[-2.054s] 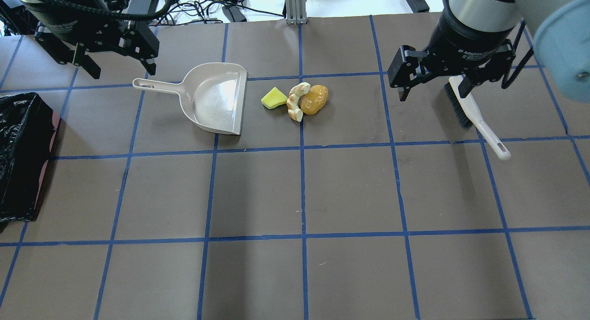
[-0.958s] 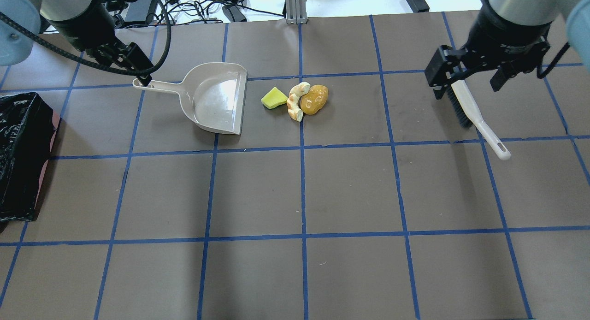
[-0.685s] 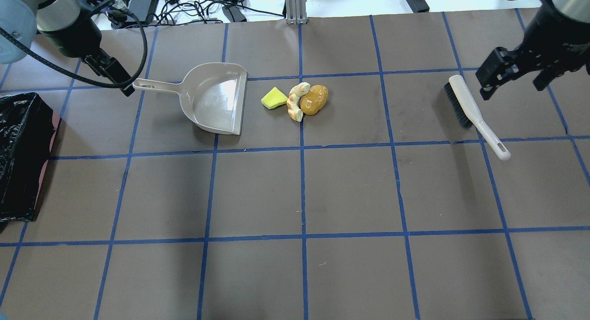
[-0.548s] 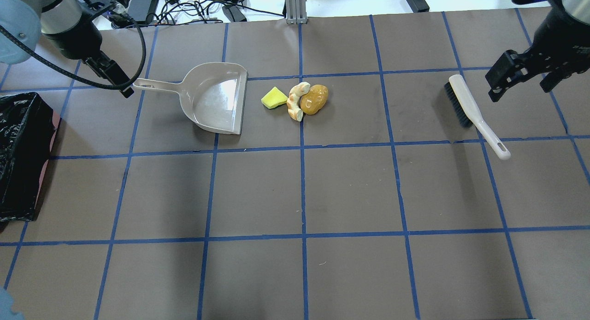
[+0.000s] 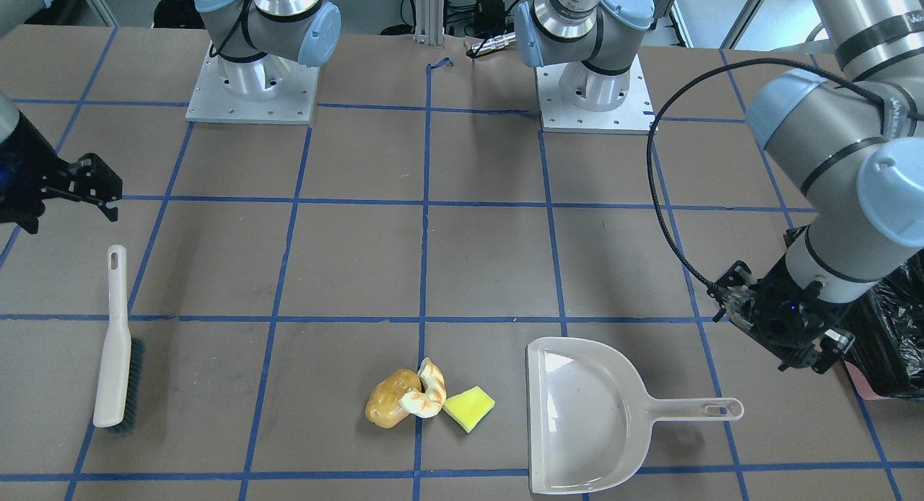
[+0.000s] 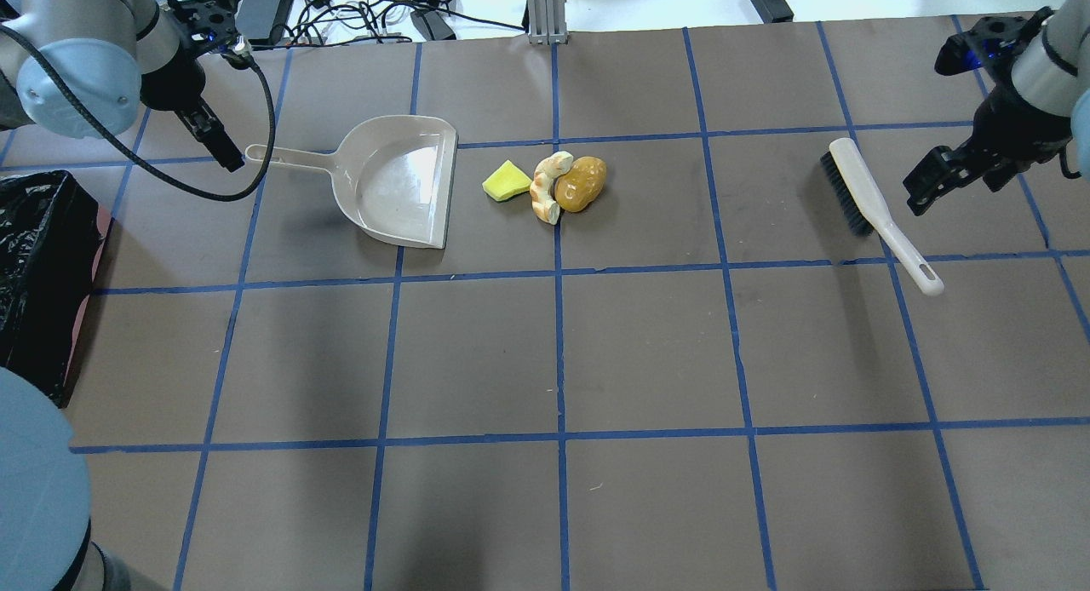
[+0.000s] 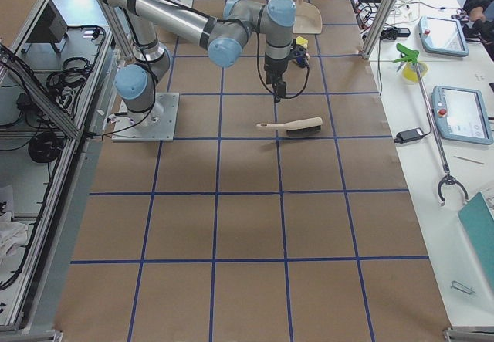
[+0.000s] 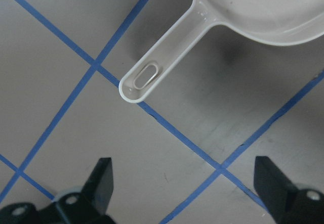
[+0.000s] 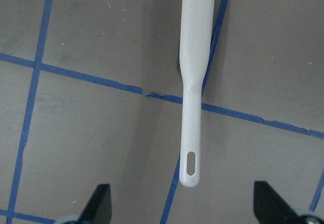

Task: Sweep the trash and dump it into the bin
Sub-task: 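Move left gripper to dustpan handle while right gripper moves to brush, then grasp the white dustpan handle with left gripper while right grasps brush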

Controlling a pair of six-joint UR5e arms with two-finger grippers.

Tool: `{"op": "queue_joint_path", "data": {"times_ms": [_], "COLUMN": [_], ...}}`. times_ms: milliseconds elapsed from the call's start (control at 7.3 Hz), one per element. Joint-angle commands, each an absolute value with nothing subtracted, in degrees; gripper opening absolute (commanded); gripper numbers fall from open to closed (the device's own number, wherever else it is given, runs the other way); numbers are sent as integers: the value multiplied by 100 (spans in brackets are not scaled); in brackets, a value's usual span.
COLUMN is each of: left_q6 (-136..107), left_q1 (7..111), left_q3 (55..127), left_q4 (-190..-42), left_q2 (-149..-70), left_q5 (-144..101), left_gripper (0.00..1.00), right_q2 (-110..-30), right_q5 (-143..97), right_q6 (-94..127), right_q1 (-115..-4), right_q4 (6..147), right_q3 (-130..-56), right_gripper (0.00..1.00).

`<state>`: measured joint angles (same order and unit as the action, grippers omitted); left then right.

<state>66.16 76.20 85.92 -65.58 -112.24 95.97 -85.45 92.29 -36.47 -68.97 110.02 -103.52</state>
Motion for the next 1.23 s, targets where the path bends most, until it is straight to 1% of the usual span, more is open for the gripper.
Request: {"op": "queue_joint_path", "data": {"times_ms": [0,137,274,685,958,1095], "left_q6": [7213,8286,9002,9105,9446,9457], "left_q1": [7734,7726,7734,7743,7726,7734], "left_q3": [8517,8482,8429,8525,8430,8342], "left_q4": [-6373,-6146,-5735,-5783,-5766,-5766], "left_q2": [-11556,-11697,-11837,-12268,-12410,-12445], "left_q5": [9686,9686,9668,8783,8736,8736], "left_gripper": [100,98,98,100,90,90], "right_q2": [-8035,-7885,-7797,-7384,-7374,-7357], "right_q5": [9237,9246,9263,9264,9272,9272], "right_q6": [-4058,-4156,-4314,-4430,-4403,-4403], "right_q1": [-6882,-6864,-6786,-6592,-6592,-6592], "right_q4": [11695,11785,11812,11822,11812,11821], "right_q3": [-10529,-10538,-10538,-10547,-10757,-10793], "right_gripper": [100,100,100,100,100,100]}}
